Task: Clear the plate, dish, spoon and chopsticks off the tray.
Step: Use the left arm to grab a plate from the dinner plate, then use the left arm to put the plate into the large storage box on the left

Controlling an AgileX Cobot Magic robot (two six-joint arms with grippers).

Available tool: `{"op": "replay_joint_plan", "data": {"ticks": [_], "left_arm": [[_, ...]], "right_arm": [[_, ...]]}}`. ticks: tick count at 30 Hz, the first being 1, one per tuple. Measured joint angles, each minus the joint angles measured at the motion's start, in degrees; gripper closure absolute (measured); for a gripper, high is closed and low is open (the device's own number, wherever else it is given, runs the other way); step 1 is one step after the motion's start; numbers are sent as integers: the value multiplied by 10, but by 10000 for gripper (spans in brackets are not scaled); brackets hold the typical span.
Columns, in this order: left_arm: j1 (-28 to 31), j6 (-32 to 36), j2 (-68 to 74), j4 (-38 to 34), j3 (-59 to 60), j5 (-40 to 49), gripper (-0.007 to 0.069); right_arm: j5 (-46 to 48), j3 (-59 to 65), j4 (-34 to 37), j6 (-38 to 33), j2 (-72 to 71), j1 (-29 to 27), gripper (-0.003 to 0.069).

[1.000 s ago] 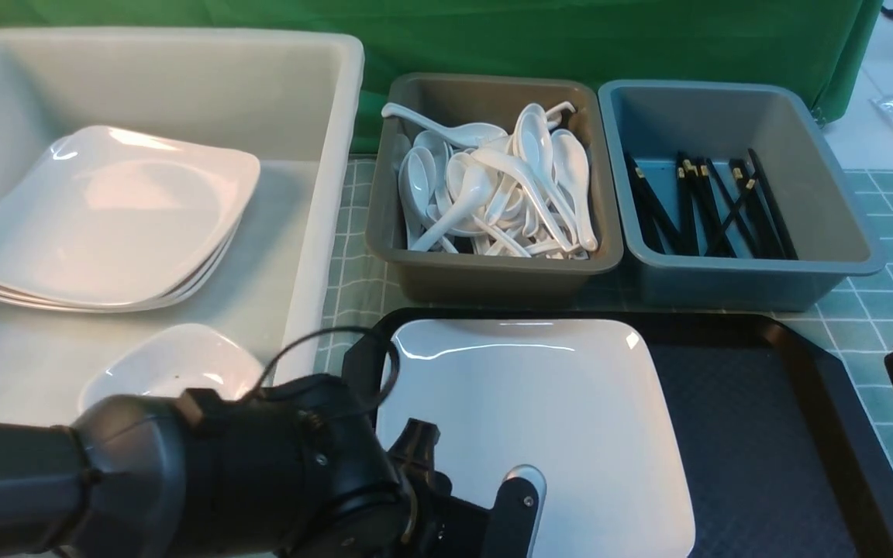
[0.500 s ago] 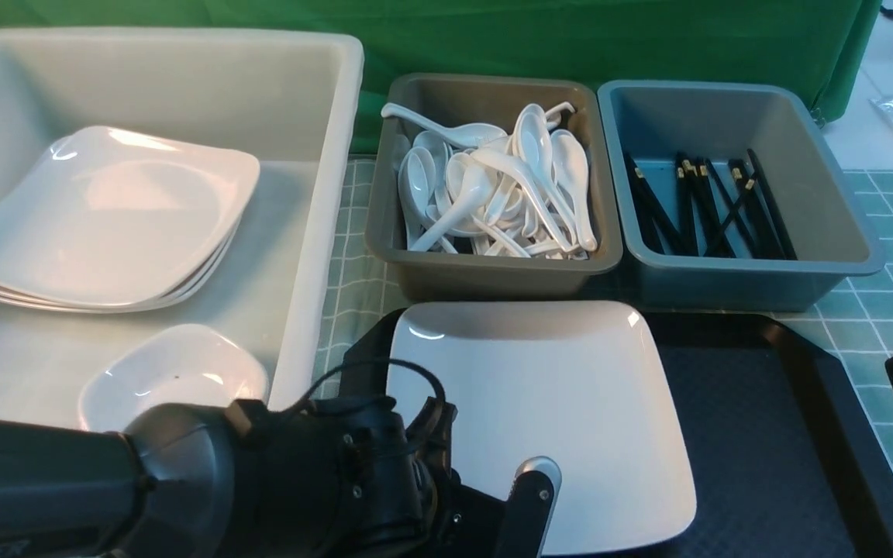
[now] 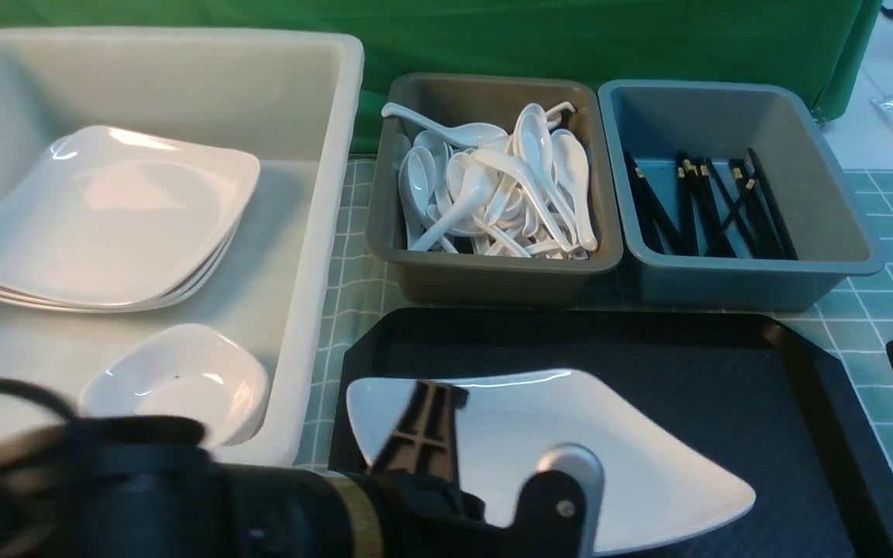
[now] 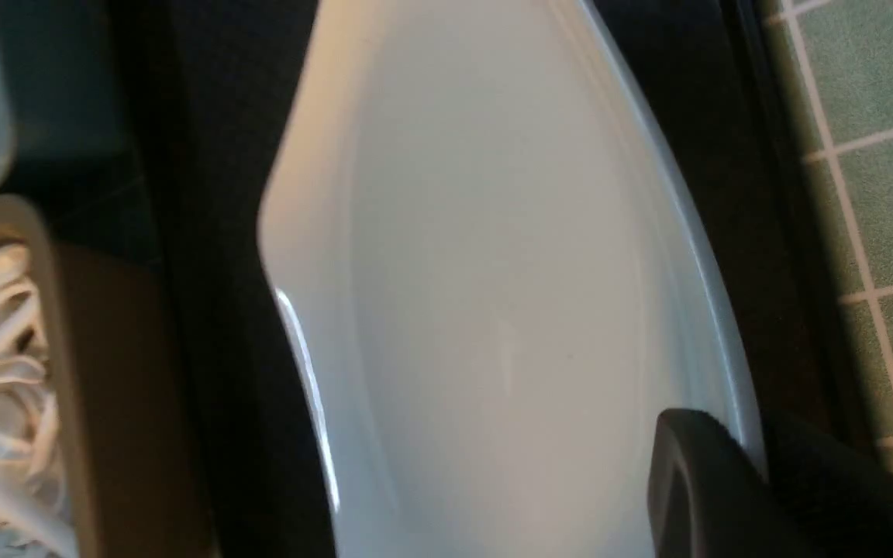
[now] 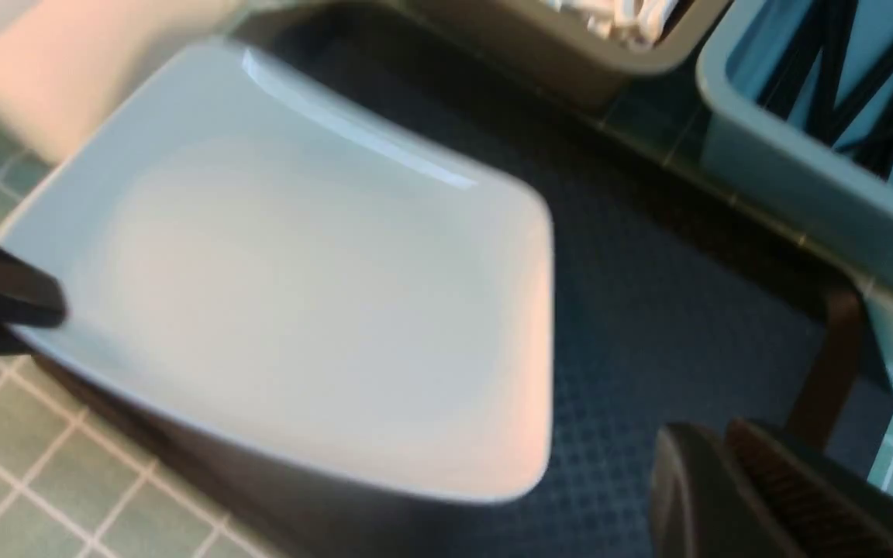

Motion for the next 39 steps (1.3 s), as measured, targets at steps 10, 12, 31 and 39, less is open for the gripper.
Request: {"op": "replay_joint_plan", "data": {"ticks": [10,12,31,39], "left_arm": [[0,-63,-141,75,5,-51,591],[0,-93,-153,101,2,-52,591],[447,-139,-52,143,-48,24,591],[580,-97,115,144,-88,-68,591]], "right_arm": [[-45,-42,-22,70,0,0,609],[-49,-50,-29,78,0,0,628],[-73,-105,2,48,46,0,639],[-18,-105,4,18,46,0,639]]}}
